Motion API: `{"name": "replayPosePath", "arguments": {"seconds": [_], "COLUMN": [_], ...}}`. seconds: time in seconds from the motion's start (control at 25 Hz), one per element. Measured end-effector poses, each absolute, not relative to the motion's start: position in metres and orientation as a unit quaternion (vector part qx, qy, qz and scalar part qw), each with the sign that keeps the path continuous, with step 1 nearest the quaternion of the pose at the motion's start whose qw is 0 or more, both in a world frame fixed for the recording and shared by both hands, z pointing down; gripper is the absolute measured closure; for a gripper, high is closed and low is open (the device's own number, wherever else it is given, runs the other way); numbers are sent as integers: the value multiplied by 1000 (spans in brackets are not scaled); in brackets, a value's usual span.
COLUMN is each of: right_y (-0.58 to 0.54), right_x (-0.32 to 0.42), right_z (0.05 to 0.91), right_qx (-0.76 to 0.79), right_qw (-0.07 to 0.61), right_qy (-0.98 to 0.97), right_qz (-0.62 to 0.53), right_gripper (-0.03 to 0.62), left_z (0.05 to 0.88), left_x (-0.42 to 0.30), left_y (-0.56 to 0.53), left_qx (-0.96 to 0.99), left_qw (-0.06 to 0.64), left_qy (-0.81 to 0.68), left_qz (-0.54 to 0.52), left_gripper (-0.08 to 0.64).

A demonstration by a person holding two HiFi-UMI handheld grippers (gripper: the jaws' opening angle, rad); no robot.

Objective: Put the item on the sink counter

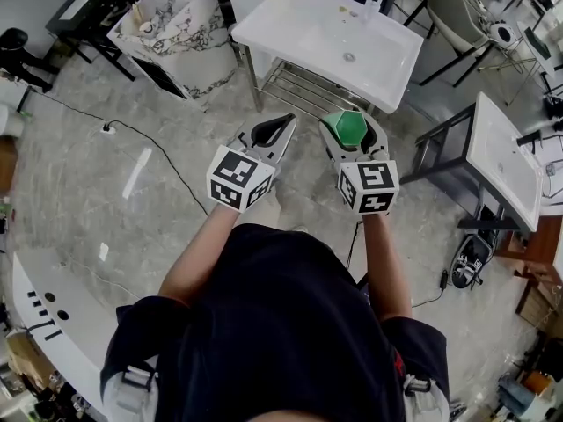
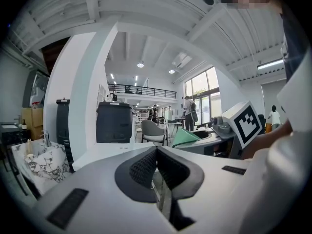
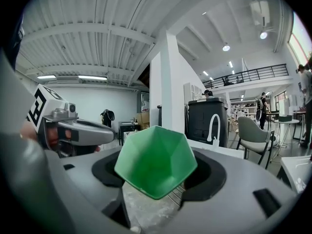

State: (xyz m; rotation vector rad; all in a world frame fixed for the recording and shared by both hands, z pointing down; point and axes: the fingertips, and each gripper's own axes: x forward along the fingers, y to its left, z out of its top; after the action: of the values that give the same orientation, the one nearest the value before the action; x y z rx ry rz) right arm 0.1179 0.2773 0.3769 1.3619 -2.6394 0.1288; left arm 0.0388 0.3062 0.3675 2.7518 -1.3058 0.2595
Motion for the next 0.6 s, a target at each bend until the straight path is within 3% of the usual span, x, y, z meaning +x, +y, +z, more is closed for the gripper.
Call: {"name": "replayPosePath", "arguments": {"seconds": [0.6], "right_y": [196], "right_x": [97], "right_z": [383], "right_qx": [450], "right_qw": [81], "right_qy": [-887], "right_qz": [57], "right_gripper": [261], "left_z": [380], "left_x": [23], "left_y": [229], "left_qx": [899], "left_qw": [67], "left_qy": [-425], "left_qz": [84], "left_gripper": [548]}}
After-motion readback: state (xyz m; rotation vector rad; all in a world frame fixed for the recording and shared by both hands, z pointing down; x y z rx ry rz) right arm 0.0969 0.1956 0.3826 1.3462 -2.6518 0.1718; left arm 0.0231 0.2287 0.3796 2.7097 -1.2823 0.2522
